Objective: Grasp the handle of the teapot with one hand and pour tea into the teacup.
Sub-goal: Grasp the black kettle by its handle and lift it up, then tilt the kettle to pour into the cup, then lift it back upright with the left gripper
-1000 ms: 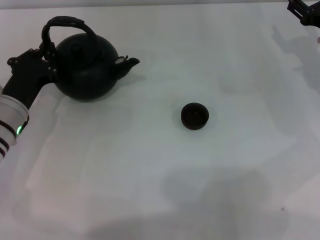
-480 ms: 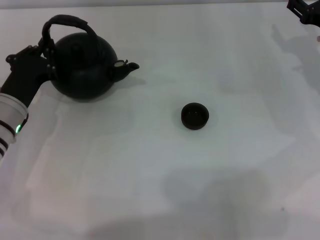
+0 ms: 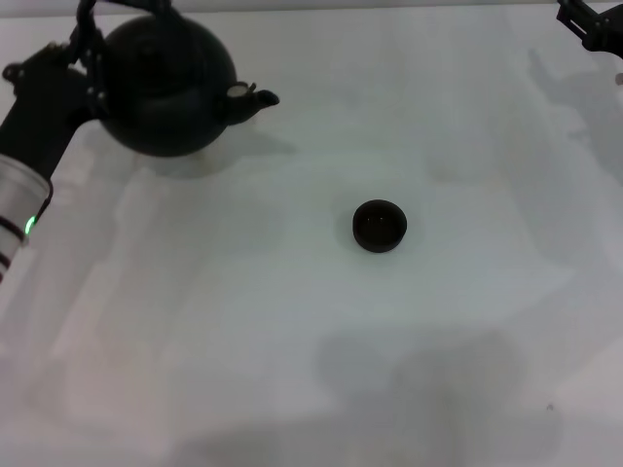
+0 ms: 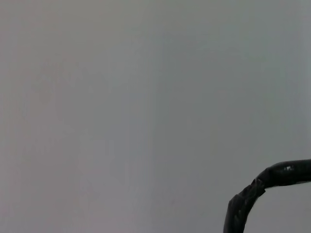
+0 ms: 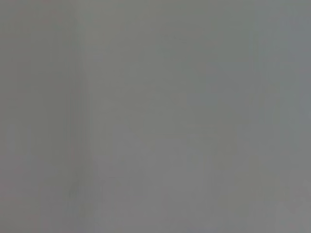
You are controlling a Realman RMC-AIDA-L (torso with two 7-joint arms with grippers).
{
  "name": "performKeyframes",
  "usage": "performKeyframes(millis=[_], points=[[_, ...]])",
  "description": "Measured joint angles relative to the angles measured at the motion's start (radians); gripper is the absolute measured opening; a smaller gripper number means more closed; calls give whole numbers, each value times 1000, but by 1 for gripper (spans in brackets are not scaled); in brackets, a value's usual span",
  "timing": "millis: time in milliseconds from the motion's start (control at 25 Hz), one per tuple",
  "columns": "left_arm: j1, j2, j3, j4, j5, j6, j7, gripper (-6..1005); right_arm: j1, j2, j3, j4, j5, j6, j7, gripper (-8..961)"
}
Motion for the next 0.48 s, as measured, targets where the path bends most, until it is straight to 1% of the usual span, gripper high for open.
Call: performKeyframes(millis=[120, 320, 480], points=[[-34, 0, 5, -26, 35, 10, 0, 84, 0, 0, 0, 3, 0, 0, 0, 869], [-101, 0, 6, -77, 147, 5, 28, 84, -7, 0, 0, 6, 0, 2, 0, 869], [-148, 1, 6, -88, 210, -4, 65, 85, -9, 0, 0, 9, 0, 4, 0, 869]])
